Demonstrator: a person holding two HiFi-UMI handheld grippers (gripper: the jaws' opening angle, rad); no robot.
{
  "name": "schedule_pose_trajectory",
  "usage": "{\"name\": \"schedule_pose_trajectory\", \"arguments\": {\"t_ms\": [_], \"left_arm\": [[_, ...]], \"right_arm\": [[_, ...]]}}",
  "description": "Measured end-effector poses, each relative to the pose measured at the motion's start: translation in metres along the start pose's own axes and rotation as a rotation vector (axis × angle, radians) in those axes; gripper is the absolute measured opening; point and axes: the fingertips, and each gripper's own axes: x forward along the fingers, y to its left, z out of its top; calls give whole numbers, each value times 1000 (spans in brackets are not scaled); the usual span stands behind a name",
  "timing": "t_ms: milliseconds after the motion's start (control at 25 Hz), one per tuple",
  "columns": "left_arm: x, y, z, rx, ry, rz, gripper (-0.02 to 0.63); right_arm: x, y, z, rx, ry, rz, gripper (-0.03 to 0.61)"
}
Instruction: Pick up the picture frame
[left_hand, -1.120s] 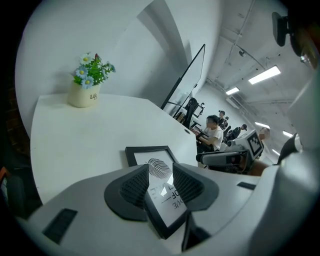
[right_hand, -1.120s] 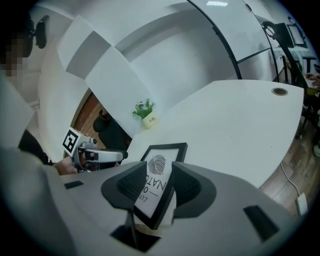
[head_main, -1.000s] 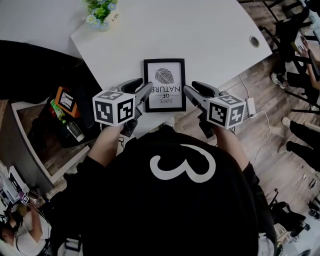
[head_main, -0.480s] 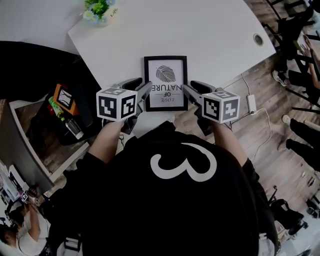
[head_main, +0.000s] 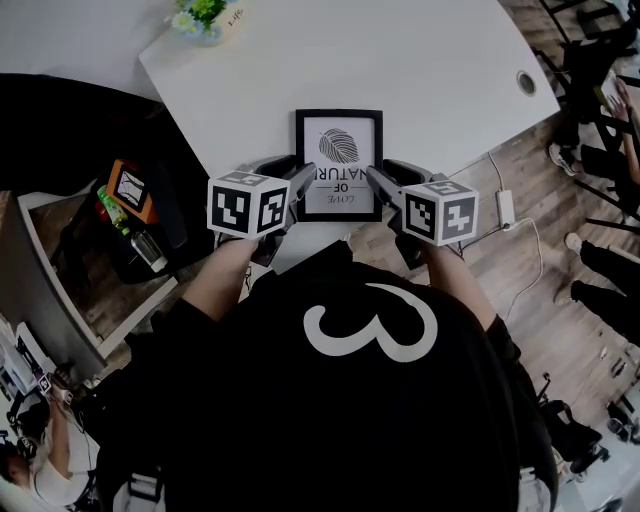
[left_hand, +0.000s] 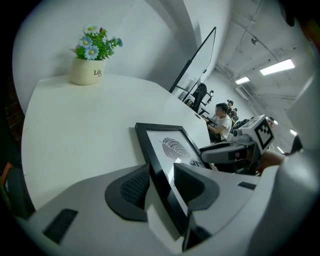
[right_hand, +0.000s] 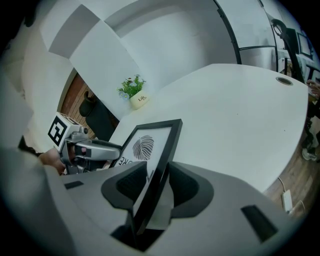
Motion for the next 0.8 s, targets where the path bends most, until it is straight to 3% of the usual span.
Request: {"name": "schedule_pose_trajectory", "arguments": {"t_ms": [360,800], "left_arm": [[1,6,1,4,11,51,121],[1,7,0,17,11,98,114]], "right_arm": [[3,-4,-2,-50,9,-66,120],[2,-5,-2,-24,-13,-64,109]]}}
